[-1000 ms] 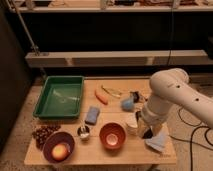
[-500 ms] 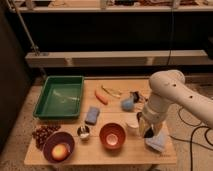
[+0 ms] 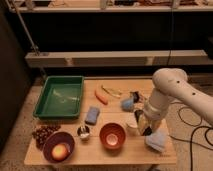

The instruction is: Place eraser in paper cup

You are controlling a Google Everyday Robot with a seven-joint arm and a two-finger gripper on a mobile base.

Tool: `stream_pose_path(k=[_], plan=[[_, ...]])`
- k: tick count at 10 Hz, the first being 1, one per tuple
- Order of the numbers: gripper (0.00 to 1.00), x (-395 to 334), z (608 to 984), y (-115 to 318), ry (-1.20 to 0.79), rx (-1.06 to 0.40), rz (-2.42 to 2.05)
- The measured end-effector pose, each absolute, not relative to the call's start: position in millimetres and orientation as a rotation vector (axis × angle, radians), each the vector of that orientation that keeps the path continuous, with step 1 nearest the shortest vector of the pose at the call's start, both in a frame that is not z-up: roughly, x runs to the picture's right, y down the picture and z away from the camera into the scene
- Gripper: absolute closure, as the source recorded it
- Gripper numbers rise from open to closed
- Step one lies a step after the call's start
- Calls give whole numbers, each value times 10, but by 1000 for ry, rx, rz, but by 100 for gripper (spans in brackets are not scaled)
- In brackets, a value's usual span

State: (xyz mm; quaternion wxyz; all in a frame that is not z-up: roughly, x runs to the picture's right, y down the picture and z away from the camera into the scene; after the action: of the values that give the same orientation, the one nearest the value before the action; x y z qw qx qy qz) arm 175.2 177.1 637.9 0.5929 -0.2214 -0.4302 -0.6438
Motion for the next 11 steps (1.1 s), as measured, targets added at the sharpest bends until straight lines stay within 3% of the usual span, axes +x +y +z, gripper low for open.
stream_pose_path(k=[11], plan=[[100, 1658, 6761, 1641, -1035, -520, -1558]])
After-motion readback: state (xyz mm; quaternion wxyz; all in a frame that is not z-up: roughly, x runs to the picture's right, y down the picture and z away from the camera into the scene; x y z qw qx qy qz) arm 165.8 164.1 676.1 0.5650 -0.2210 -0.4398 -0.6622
